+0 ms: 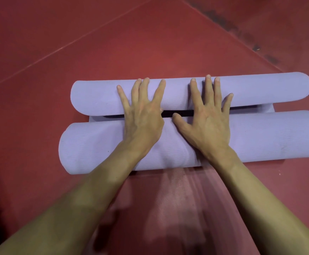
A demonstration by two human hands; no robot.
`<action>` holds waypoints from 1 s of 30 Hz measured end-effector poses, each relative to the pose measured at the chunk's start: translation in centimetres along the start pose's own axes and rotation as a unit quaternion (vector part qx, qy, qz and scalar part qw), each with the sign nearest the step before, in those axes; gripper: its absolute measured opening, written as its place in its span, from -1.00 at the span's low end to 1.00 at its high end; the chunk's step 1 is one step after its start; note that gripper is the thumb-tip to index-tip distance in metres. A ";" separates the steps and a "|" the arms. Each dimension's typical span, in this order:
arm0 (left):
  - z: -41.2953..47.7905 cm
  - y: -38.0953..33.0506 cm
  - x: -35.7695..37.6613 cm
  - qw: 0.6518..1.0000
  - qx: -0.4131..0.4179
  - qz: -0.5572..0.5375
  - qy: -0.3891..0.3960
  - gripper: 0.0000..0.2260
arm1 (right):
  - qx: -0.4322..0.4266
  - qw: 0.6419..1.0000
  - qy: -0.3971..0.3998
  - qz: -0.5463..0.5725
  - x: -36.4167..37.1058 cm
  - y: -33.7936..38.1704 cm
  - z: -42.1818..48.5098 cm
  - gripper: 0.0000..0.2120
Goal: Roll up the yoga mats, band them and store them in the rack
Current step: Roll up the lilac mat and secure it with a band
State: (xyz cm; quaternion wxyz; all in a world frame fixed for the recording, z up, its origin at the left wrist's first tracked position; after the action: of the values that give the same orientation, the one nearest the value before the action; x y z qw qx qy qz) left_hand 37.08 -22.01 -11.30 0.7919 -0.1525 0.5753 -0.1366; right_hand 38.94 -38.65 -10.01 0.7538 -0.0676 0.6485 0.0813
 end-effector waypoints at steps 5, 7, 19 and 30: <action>-0.6 -0.3 -0.3 0.999 0.031 0.002 -0.038 -0.44 | -0.011 1.000 -0.029 0.007 0.3 -0.2 -0.5 -0.17; -0.9 -0.5 -0.6 0.998 0.043 0.006 -0.055 -0.49 | -0.011 0.999 -0.042 0.014 0.3 -0.3 -0.7 -0.18; -3.4 -1.6 -1.9 0.982 0.120 -0.002 -0.146 -0.63 | -0.028 0.981 -0.188 0.044 -0.3 -0.3 -3.0 -0.43; -3.2 -1.4 -3.0 0.978 0.110 -0.032 -0.173 -0.68 | -0.084 0.957 -0.269 0.066 -0.1 -0.5 -2.9 -0.64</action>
State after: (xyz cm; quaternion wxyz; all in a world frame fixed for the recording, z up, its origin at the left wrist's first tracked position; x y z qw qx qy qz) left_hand 33.05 -22.42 -9.06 0.8864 -0.1044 0.4062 -0.1959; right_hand 36.19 -39.76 -10.31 0.8851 -0.0632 0.4152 0.2004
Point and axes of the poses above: each hand's wrist, its own z-axis towards the middle knuckle, its own x-axis out of the palm, y = z × x, the point moved 1 cm from there along z, towards the middle knuckle, and after that the axes turned 12 degrees about -z, right-handed, at the moved point
